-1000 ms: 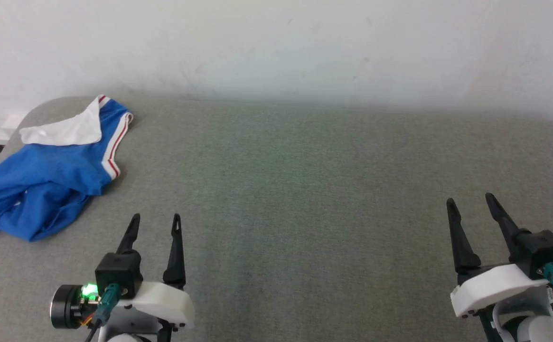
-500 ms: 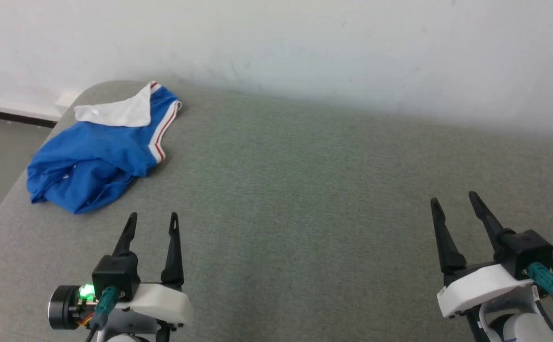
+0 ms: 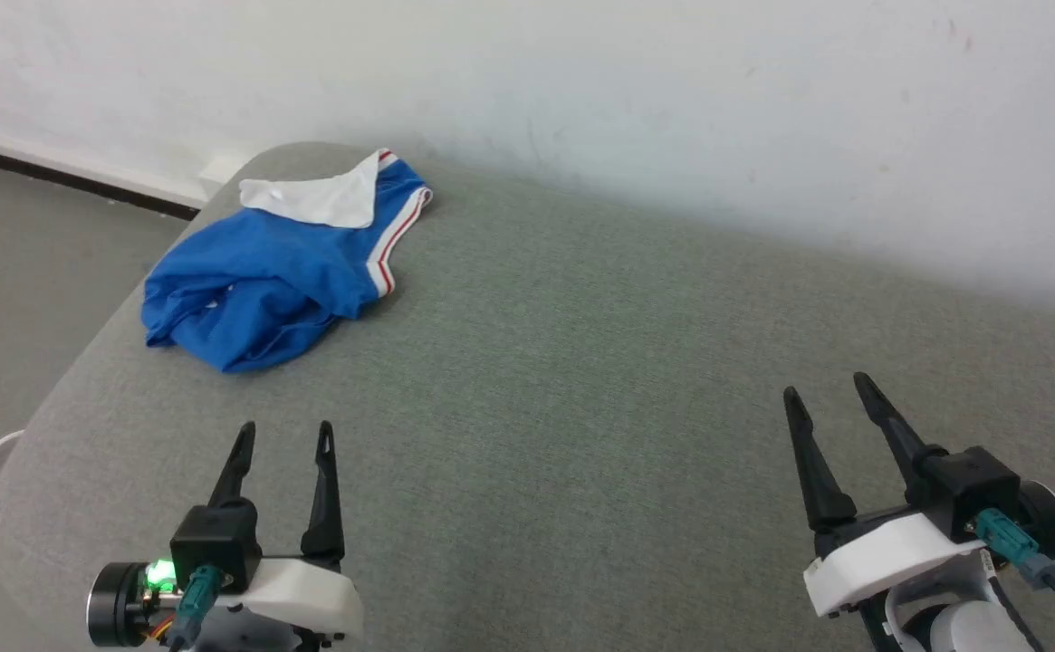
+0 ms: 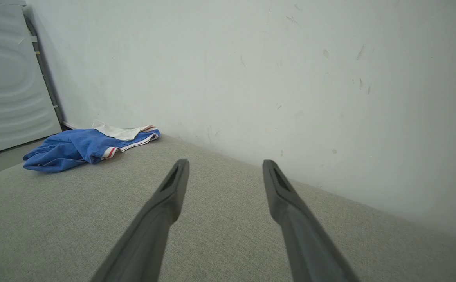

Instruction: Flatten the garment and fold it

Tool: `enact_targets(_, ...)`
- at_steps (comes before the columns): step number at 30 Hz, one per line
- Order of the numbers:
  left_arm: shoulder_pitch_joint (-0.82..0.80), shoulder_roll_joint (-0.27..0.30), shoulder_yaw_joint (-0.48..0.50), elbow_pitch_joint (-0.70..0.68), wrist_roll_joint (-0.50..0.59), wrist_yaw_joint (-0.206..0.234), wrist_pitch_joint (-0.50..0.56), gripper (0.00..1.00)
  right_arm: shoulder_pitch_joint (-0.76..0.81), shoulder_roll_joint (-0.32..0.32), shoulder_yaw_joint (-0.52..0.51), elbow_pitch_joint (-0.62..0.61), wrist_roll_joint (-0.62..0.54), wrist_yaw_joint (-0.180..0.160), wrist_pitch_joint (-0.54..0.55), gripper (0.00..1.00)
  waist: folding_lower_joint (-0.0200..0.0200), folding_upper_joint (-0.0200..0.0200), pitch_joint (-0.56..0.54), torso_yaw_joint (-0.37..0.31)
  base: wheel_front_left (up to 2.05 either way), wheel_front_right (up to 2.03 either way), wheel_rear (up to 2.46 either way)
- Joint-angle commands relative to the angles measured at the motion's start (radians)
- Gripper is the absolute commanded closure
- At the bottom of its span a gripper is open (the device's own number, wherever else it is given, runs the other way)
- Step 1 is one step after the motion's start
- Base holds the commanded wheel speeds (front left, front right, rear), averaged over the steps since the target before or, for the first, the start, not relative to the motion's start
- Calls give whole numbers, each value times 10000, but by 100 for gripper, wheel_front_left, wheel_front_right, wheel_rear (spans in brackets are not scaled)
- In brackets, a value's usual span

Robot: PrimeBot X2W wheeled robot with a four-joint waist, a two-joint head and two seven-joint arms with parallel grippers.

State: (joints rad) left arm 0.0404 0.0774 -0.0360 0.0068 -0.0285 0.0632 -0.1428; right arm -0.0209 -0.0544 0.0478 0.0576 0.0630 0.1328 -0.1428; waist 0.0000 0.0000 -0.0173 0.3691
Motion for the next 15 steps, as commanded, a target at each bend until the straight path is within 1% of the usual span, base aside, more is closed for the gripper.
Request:
enact_targets(1, 70, 97, -26, -1, -63, 95, -122, 0, -173, 21, 97, 79, 94, -12, -124, 0, 0, 0, -71, 335, 0, 0, 0)
enact_targets(15, 191, 93, -82, -4, -164, 228, -394, 0, -321, 27, 387, 265, 199, -15, -396, 0, 0, 0, -57, 1157, -3, -3, -3)
